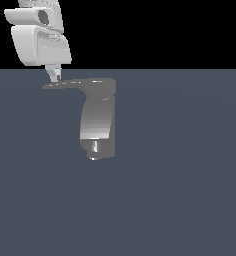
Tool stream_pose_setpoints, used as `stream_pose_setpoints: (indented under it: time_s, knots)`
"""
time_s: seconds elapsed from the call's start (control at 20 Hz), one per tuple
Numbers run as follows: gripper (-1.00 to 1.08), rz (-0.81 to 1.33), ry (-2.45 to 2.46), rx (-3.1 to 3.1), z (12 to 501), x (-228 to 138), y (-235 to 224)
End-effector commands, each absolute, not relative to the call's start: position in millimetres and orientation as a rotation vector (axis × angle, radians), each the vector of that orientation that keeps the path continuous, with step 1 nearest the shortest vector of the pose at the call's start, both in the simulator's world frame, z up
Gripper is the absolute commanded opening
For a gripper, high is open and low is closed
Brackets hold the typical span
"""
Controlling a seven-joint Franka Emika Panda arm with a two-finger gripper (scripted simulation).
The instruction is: Turn on the faucet by rotating a designated handle.
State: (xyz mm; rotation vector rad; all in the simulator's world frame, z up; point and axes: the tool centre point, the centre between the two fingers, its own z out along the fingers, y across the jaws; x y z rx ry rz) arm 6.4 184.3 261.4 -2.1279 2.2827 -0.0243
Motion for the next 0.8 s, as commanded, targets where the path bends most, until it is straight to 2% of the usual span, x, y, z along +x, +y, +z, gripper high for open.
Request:
stream_pose_setpoints:
  time_s: [0.0, 0.6, 0.75]
  knots:
    - [-1.00, -0.011, 2.293, -2.138, 255, -6, 184]
    - [-1.00, -0.001, 2.299, -2.140, 249, -45, 188]
    - [-1.00, -0.026, 2.284, -2.122, 261, -37, 187]
